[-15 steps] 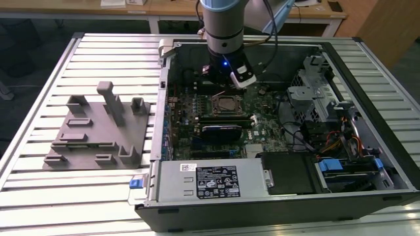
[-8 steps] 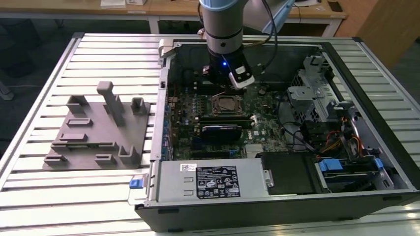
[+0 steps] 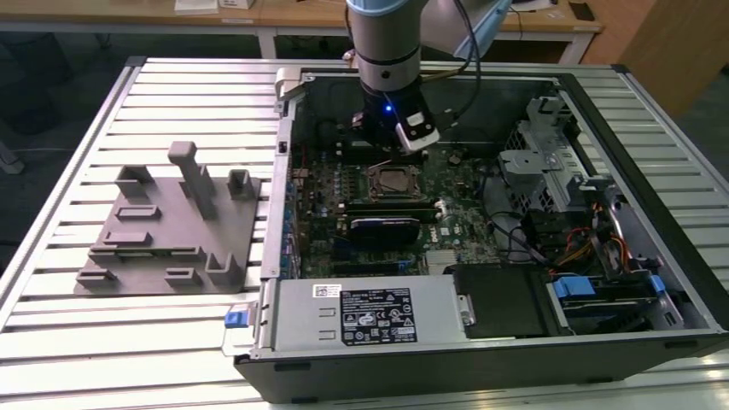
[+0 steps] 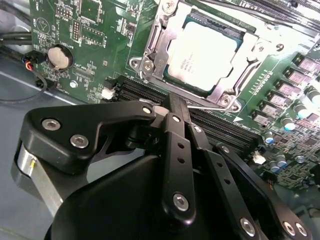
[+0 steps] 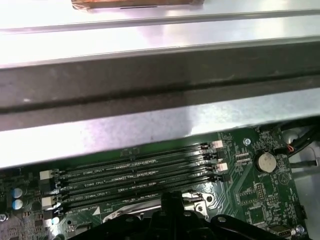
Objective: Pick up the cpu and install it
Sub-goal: 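Install the first cpu locking lever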
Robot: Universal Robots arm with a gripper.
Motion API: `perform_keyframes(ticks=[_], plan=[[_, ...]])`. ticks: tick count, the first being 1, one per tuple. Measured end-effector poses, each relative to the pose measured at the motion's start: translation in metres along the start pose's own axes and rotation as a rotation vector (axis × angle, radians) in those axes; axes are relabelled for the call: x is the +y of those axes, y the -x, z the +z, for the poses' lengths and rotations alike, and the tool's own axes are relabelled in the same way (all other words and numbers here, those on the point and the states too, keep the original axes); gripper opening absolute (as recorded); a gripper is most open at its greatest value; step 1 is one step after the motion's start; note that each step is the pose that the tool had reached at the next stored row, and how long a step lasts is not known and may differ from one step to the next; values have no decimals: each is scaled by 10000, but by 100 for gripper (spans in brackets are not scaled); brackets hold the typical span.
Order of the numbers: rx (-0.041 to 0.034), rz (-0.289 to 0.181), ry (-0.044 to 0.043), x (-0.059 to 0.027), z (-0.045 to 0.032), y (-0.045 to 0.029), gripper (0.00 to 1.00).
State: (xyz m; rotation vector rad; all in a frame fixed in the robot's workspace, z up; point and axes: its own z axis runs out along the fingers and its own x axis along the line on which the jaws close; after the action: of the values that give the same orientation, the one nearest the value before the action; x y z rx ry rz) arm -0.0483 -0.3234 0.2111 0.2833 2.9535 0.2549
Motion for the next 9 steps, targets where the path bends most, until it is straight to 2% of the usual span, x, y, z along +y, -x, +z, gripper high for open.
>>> perform_keyframes(ticks=[9], plan=[[-112,551,-126,29,24,-10,11]])
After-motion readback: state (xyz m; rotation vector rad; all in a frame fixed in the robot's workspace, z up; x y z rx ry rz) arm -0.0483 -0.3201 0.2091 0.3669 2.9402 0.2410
